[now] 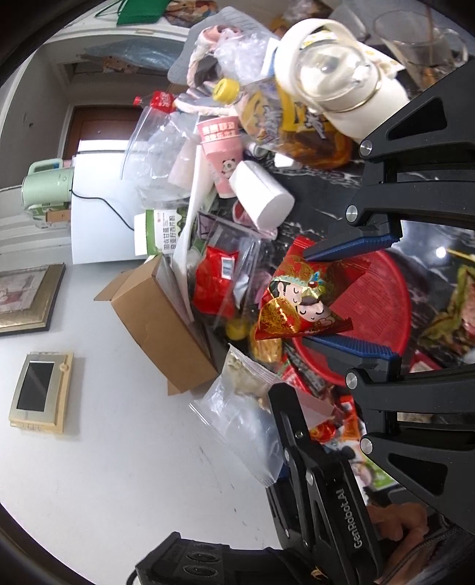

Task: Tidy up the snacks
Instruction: 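Lift both held packets and carry them over the red mesh basket, then open the right gripper to drop the red packet into the basket while the left drops the clear bag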

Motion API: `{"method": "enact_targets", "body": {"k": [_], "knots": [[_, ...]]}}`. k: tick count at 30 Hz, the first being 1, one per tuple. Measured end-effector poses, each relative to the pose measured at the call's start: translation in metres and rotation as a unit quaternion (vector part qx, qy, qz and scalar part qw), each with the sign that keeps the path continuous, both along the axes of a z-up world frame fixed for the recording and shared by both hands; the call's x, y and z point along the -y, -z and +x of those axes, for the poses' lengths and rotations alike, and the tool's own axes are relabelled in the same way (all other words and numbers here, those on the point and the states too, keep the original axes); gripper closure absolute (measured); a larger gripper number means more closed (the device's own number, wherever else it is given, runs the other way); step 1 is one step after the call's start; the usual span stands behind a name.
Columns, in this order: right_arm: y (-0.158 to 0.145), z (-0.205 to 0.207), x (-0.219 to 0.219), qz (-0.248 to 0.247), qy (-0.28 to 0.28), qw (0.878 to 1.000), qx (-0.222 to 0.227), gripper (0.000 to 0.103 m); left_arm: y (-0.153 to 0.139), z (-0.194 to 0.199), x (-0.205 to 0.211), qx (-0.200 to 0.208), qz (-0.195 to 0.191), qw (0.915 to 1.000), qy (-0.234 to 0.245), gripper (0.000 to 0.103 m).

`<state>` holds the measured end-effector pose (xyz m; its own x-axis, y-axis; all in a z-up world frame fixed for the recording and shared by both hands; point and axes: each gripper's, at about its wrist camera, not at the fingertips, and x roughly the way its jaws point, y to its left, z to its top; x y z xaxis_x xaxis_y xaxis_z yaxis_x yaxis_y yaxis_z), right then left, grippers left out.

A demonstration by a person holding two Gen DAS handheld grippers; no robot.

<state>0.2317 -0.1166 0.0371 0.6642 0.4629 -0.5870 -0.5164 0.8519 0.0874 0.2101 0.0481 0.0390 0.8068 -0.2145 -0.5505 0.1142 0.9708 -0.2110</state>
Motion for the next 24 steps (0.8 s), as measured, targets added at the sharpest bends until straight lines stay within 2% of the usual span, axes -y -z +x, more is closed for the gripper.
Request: {"method": "enact_targets", "body": {"k": [9, 21, 24], "knots": [[0.022, 0.039, -0.012, -0.014, -0.007, 0.999, -0.039, 0.064, 0.023, 0.038, -0.002, -0.045, 0.011, 0.9988, -0.016, 0.069], [0.053, 0.065, -0.020, -0.048, -0.007, 0.996, -0.080, 0.064, 0.057, 0.068, 0.001, -0.104, 0.040, 0.9935, -0.025, 0.069], [0.057, 0.067, -0.022, -0.051, -0.008, 0.995, -0.088, 0.063, 0.064, 0.072, 0.004, -0.111, 0.058, 0.9918, -0.028, 0.069]]}}
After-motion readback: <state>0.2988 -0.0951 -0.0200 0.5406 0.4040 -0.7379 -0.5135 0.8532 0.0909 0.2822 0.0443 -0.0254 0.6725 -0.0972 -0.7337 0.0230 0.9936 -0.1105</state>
